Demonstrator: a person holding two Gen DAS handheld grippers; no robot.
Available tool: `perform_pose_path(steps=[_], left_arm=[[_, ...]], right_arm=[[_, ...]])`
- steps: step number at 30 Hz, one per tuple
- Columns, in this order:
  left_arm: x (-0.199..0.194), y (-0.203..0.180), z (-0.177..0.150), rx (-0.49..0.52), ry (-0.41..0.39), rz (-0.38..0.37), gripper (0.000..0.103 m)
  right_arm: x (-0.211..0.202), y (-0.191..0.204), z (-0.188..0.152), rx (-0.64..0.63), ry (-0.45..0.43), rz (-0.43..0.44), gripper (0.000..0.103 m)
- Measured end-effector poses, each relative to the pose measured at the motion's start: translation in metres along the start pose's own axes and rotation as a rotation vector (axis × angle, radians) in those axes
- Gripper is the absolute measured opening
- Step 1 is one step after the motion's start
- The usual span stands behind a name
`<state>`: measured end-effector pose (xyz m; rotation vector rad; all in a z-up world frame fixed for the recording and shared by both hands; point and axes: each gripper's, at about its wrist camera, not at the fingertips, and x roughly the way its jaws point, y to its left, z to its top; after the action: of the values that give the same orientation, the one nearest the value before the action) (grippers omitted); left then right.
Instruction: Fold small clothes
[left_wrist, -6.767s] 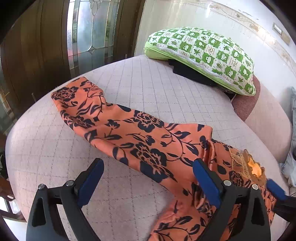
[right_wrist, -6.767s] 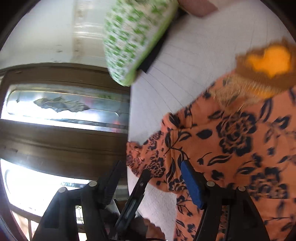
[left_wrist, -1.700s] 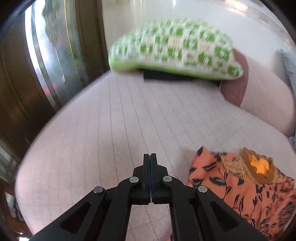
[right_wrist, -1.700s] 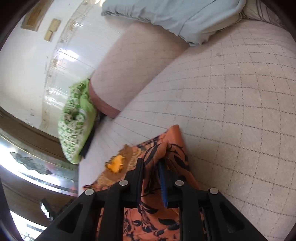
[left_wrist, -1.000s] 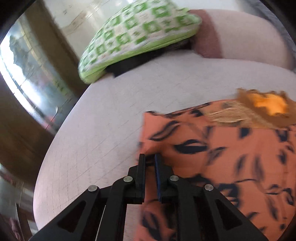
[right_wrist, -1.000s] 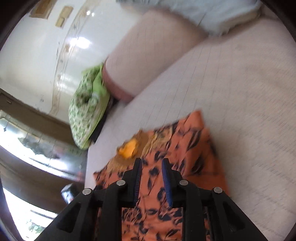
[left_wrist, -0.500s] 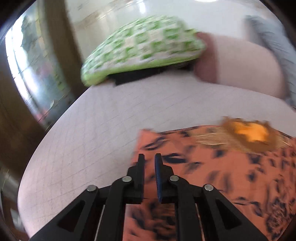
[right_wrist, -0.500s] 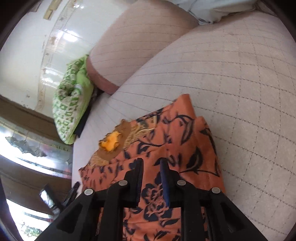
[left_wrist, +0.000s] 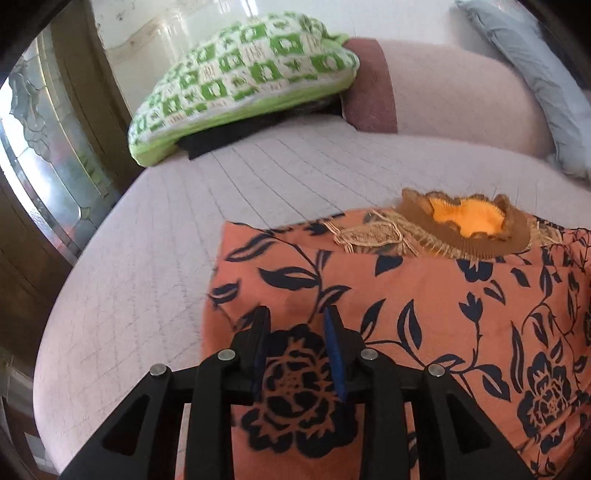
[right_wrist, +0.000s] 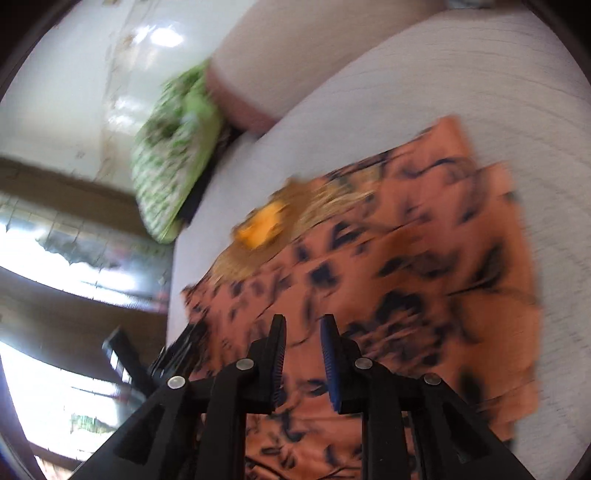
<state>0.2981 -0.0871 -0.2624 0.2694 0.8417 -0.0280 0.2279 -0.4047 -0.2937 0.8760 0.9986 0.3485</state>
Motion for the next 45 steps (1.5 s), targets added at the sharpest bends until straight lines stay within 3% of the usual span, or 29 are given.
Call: perform_pose_path(steps=[2, 4, 7, 9, 11, 15, 17, 19, 21, 24, 27, 35, 42, 45], left_arm=[[-0.004, -0.009, -0.009, 0.058, 0.011, 0.017, 0.044], [0.004, -0.017, -0.021, 0.129, 0.034, 0.061, 0.05], [-0.006, -0.025, -0.028, 0.216, -0.016, 0.109, 0.052], [-0.018, -0.017, -0.028, 0.164, -0.009, 0.062, 0.052], [-0.034, -0.004, -0.027, 0.063, 0.004, -0.035, 0.052], [-0.067, -0.006, -0.05, 0.007, 0.009, -0.129, 0.056], [-0.073, -0.015, -0.072, 0.035, 0.046, -0.146, 0.056], [-0.066, -0.019, -0.095, 0.05, 0.13, -0.11, 0.057], [-0.075, -0.01, -0.113, 0.004, 0.101, -0.114, 0.061], [-0.087, 0.002, -0.129, 0.019, 0.1, -0.069, 0.066], [-0.094, 0.02, -0.148, -0.021, 0.116, -0.075, 0.075], [-0.126, 0.036, -0.189, 0.064, 0.104, -0.03, 0.076], [-0.136, 0.06, -0.214, 0.023, 0.148, -0.038, 0.081], [-0.139, 0.069, -0.222, -0.01, 0.187, -0.059, 0.081]], right_arm=[[0.019, 0.006, -0.011, -0.009, 0.093, 0.044, 0.022], [0.045, 0.001, -0.023, 0.014, 0.221, 0.021, 0.024], [0.043, -0.007, -0.027, 0.051, 0.203, 0.028, 0.024], [0.034, -0.003, -0.027, 0.037, 0.19, 0.015, 0.024], [0.027, 0.003, -0.031, -0.008, 0.181, 0.02, 0.026], [0.028, 0.018, -0.057, -0.052, 0.258, 0.104, 0.027], [0.031, 0.021, -0.076, -0.075, 0.284, 0.063, 0.032], [0.035, 0.017, -0.09, -0.089, 0.292, 0.024, 0.054], [0.026, 0.019, -0.1, -0.121, 0.251, 0.026, 0.054], [0.009, 0.019, -0.126, -0.176, 0.273, 0.031, 0.054], [-0.008, 0.02, -0.156, -0.228, 0.259, 0.0, 0.055], [-0.04, 0.013, -0.223, -0.201, 0.231, -0.041, 0.053], [-0.055, -0.01, -0.26, -0.122, 0.29, -0.075, 0.04], [-0.066, -0.019, -0.269, -0.093, 0.288, -0.104, 0.039]])
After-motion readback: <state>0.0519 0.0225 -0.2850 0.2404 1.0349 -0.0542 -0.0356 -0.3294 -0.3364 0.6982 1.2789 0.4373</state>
